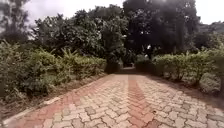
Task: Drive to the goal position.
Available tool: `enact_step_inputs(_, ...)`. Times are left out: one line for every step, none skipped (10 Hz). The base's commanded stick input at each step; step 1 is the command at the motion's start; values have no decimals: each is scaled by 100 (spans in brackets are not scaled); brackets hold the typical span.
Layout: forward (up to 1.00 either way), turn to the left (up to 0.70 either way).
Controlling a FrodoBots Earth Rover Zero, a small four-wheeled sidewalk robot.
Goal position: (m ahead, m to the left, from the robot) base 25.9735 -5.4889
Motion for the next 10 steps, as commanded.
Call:
enact_step_inputs(51,0)
enact_step_inputs(66,0)
enact_step_inputs(70,0)
enact_step_inputs(70,0)
enact_step_inputs(70,0)
enact_step_inputs(70,0)
enact_step_inputs(70,0)
enact_step_inputs(70,0)
enact_step_inputs(70,0)
enact_step_inputs(70,0)
